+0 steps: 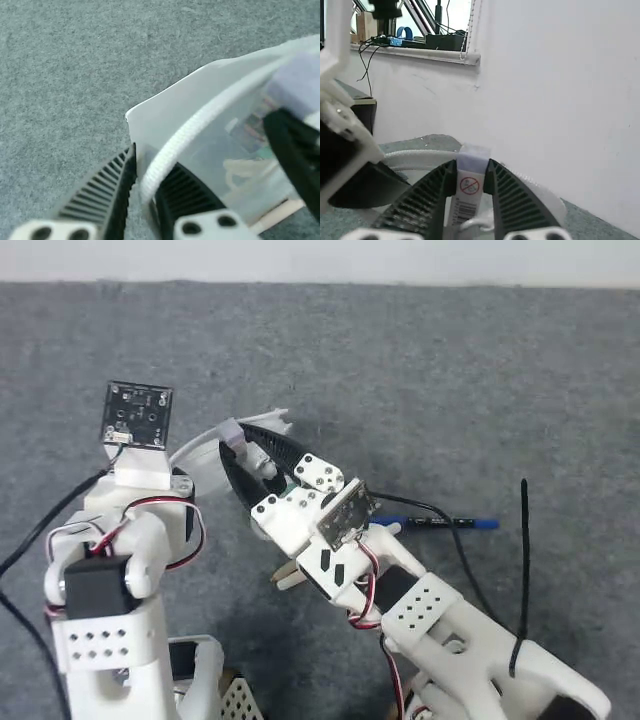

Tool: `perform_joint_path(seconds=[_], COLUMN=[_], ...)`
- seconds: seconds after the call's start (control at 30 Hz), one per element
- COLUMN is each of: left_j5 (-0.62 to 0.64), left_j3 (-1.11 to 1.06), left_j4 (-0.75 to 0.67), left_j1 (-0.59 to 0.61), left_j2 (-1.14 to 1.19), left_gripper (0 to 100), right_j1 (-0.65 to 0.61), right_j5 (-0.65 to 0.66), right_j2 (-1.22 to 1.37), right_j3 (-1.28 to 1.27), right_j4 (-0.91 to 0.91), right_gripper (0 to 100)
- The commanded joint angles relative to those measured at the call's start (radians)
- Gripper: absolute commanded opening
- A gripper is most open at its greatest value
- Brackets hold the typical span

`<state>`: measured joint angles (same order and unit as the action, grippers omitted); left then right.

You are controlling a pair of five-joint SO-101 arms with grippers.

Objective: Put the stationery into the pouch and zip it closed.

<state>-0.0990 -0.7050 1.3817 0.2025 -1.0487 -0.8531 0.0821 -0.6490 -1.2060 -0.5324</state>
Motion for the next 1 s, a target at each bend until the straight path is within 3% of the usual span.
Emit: perform_joint_path(seconds=[0.0,0.1,0.53,0.73,0.97], left_j5=[0.012,0.012,0.012,0.012,0.012], left_j3=[0.016,0.016,0.015,0.015,0.015], left_j4=[-0.041,-0.041,-0.040,-0.040,-0.040], left_j1=[0.034,0.037,0.037,0.037,0.037], left_j2=[-0.005,-0.005,-0.005,-0.005,-0.005], left_gripper=[1,1,1,1,1], right_j1=[-0.016,-0.008,-0.022,-0.036,-0.036], right_j5=[0.026,0.026,0.026,0.020,-0.020], right_j2=[0.005,0.005,0.002,-0.038,-0.271], right_j3=[-0.014,-0.018,-0.031,0.009,0.009], right_j4=[-0.001,-0.001,0.001,0.173,0.394], right_gripper=[12.8,17.7,18.0,18.0,17.8])
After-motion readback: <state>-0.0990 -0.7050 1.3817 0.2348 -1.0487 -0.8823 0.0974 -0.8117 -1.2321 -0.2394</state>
